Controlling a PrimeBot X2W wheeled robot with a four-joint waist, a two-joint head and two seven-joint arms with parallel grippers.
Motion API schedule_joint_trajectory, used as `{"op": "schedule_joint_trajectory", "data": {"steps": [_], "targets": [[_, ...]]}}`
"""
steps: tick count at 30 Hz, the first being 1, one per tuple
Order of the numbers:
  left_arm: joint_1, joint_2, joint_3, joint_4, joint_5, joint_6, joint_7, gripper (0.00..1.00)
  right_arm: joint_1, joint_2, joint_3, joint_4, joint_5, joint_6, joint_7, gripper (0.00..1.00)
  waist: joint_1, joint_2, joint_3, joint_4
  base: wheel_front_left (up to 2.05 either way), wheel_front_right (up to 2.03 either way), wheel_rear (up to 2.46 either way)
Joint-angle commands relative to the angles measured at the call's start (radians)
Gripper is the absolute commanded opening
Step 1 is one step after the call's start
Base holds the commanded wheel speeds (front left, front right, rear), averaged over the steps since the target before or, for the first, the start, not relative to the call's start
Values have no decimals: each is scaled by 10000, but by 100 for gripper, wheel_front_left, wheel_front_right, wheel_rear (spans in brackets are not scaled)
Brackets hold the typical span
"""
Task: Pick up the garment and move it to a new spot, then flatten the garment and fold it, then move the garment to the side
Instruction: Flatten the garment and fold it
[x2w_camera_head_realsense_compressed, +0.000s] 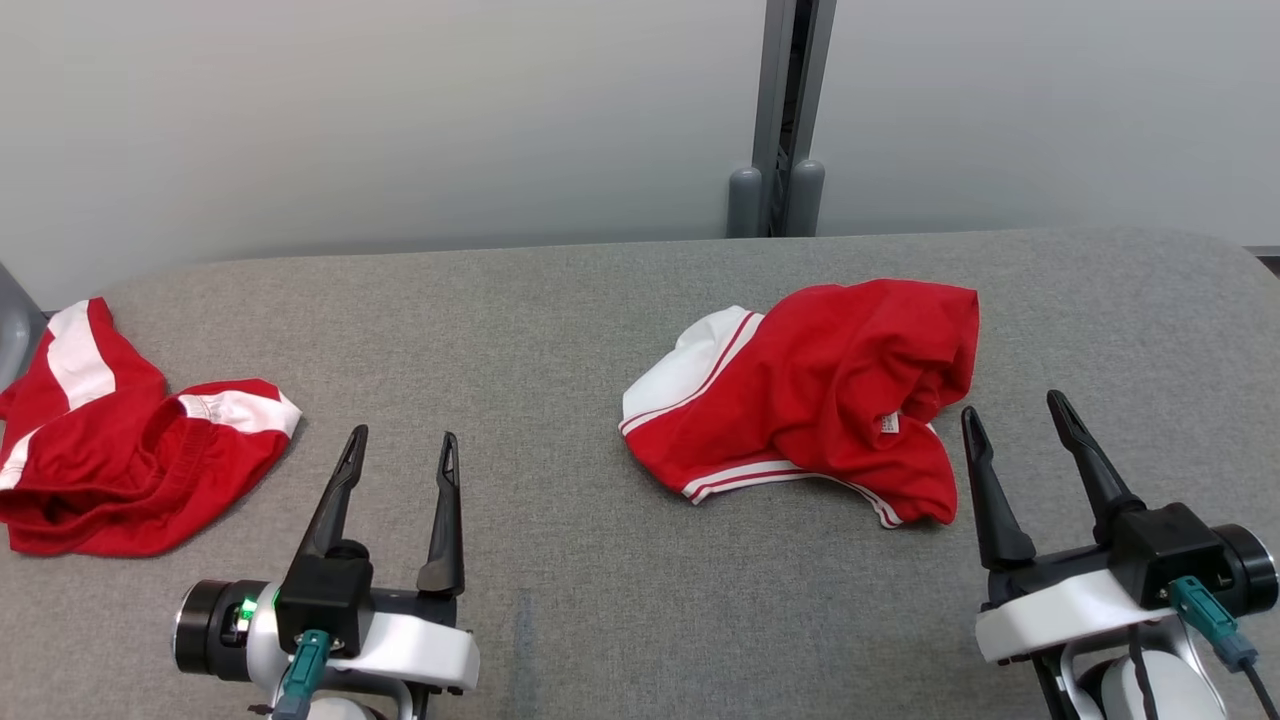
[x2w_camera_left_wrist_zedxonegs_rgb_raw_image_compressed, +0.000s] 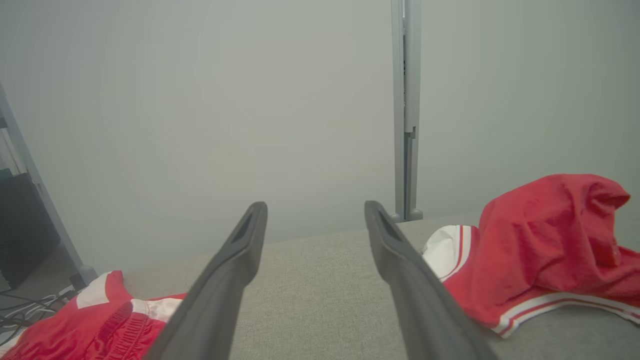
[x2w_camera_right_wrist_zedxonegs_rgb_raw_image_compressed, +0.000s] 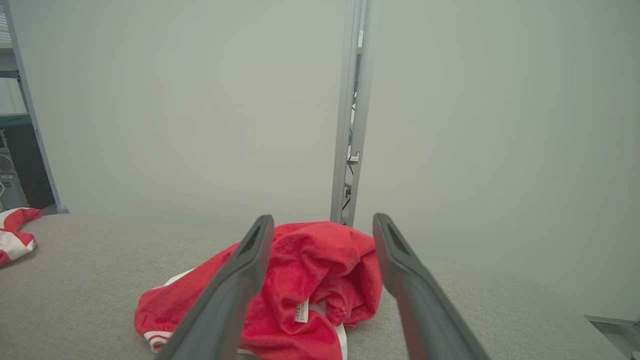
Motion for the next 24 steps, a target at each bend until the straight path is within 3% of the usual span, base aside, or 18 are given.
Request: {"op": "schedule_joint_trajectory", "data": {"steps": [1,14,20,24], "targets": [[87,28,-12,20,90,-24,-37,100,-1,-70,-63,0,42,-1,-20,100,0,0,-4,-2,0,0,0],[-1,-49,-24,174,70,-215,-37,100,-3,-70,-109,-28,71,1,-20,100,0,0,147,44,0,0,0],[-395,-72,-170,252,117,-310,-37,100,-644,-64,1252,270,-235,-1,-21,100,0,0,679,299,0,0,0],[-646,-101,-411,310,25,-326,-37,100,-1277,-71,2045,1230,396,1,122,100,0,0,1035,758,0,0,0]]}}
